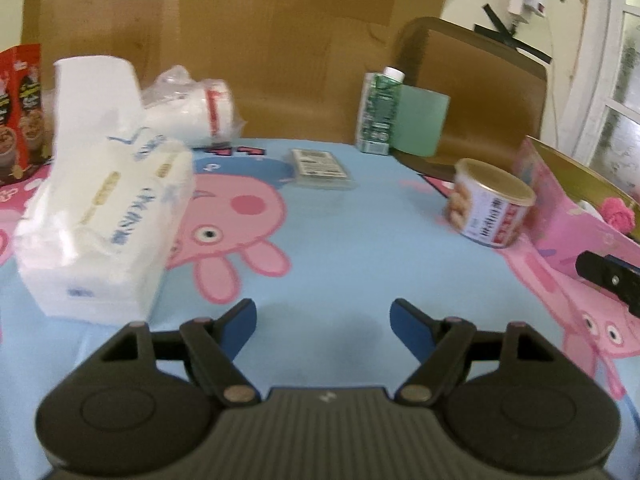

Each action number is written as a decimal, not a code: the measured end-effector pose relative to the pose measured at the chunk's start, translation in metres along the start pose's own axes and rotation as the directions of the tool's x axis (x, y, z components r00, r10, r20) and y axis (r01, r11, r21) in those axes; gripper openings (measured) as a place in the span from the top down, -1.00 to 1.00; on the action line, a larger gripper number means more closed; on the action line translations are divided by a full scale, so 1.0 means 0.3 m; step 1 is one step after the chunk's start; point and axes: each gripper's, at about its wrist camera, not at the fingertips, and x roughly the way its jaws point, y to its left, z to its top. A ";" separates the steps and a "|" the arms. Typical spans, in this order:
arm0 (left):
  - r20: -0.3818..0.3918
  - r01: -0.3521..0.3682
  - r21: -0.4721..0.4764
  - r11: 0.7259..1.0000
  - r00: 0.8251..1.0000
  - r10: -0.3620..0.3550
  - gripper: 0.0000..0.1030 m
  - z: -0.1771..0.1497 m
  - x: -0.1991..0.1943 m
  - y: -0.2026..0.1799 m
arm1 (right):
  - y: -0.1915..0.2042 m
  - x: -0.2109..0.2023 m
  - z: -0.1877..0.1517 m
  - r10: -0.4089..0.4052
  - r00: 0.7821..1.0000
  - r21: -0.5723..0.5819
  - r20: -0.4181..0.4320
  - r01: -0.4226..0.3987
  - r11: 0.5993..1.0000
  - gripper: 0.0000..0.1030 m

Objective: Organize soft objects

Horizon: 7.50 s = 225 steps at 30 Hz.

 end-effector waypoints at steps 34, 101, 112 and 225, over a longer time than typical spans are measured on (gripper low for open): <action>0.156 0.131 -0.161 0.978 0.982 -0.106 -0.59 -0.031 -0.057 0.189 | 0.424 0.736 0.216 0.191 0.932 -0.082 -0.307 -0.226 0.971 -0.47; -0.225 0.329 -0.039 0.944 0.917 -0.329 -0.09 -0.030 -0.016 -0.320 | 0.042 -0.131 -0.158 0.264 0.952 -0.230 -0.157 -0.295 0.927 -0.13; -0.115 0.440 0.118 0.890 0.896 -0.428 -0.03 0.102 -0.076 -0.552 | -0.090 -0.217 -0.059 0.142 0.983 -0.162 0.115 -0.122 0.979 -0.13; -0.050 0.035 0.320 0.947 0.999 -0.020 -0.99 -0.106 -0.135 -0.516 | -0.232 -0.294 -0.071 -0.127 0.991 0.363 0.039 0.105 0.926 -0.67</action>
